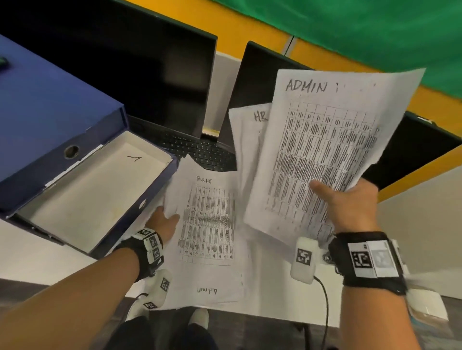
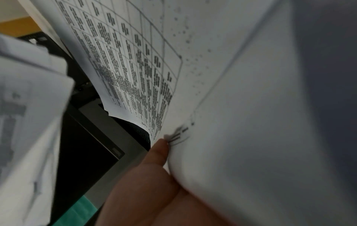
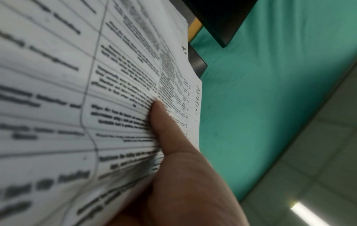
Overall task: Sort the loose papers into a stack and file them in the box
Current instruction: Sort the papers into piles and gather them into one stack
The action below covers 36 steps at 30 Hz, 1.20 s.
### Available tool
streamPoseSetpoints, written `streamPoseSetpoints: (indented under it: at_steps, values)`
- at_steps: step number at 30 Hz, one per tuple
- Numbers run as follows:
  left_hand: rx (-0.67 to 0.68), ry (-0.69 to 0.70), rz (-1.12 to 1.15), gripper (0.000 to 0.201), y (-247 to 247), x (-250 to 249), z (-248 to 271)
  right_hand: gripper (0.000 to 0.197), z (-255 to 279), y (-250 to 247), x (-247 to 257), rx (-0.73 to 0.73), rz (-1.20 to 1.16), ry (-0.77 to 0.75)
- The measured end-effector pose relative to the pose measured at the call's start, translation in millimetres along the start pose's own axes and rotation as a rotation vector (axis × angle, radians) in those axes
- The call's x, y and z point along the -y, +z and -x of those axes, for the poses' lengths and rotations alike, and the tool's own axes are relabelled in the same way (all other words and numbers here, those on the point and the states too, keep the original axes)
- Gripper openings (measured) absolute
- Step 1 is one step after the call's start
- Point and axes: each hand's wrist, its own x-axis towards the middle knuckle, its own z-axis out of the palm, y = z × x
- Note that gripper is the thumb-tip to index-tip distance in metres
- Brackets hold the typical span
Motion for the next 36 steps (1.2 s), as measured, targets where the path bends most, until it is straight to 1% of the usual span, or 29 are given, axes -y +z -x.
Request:
streamPoseSetpoints:
  at_steps: [2,4,6,8,10,11,13,15,18,21,24,25,28,30,31,33,34,36]
  values:
    - [0.032,0.042,0.001,0.047,7.2,-6.2,8.6,0.041,1.2,6.8,-4.4,0.056,-0.100,0.067]
    - [0.061,0.077,-0.027,0.046,12.2,-6.7,13.0,0.036,2.8,17.0,-17.3,0.126,-0.143,0.160]
    - [0.113,0.084,-0.001,0.046,14.0,-4.3,13.3,0.035,2.5,31.3,-41.9,0.204,-0.181,0.313]
    - [0.125,0.068,0.024,0.051,14.1,-3.3,12.3,0.046,-0.2,49.9,-74.6,0.271,-0.092,0.434]
    - [0.099,0.030,0.035,0.055,13.6,-5.9,11.3,0.054,-0.2,70.6,-102.3,0.281,0.007,0.497]
    - [0.088,0.020,0.044,0.056,12.9,-8.0,11.4,0.058,1.3,80.7,-113.6,0.268,0.086,0.498]
    - [0.093,0.019,0.075,0.061,14.3,-13.3,11.7,0.067,7.9,95.1,-130.2,0.267,0.322,0.458]
    - [0.122,0.007,0.077,0.065,17.2,-18.1,15.5,0.062,14.3,102.8,-140.4,0.273,0.455,0.425]
    - [0.139,-0.047,0.068,0.065,25.7,-18.5,16.8,0.049,17.6,108.3,-146.6,0.280,0.501,0.366]
    - [0.126,-0.037,0.099,0.062,28.2,-18.7,20.0,0.036,15.8,105.7,-147.9,0.291,0.547,0.303]
    - [0.129,-0.042,0.092,0.060,27.5,-18.6,16.5,0.022,8.5,93.1,-144.0,0.232,0.605,0.277]
    - [0.126,-0.040,0.095,0.059,27.5,-20.3,16.6,0.023,5.7,90.4,-144.7,0.230,0.603,0.276]
    - [0.097,-0.058,0.107,0.060,32.2,-23.0,13.0,0.034,7.2,94.7,-145.6,0.371,0.603,0.258]
    - [0.081,-0.058,0.093,0.064,37.4,-22.1,10.5,0.033,18.7,107.7,-151.0,0.456,0.518,0.310]
    - [0.074,-0.051,0.085,0.067,40.6,-20.4,8.2,0.036,25.6,114.6,-153.2,0.465,0.450,0.355]
    - [0.063,-0.048,0.050,0.072,43.6,-16.8,4.2,0.046,34.2,125.0,-154.4,0.436,0.404,0.425]
    - [0.052,-0.049,0.029,0.074,43.5,-15.8,2.1,0.053,34.7,125.9,-154.6,0.393,0.452,0.423]
    - [0.036,-0.056,0.007,0.076,43.0,-17.9,-0.8,0.066,29.5,123.6,-161.6,0.313,0.635,0.379]
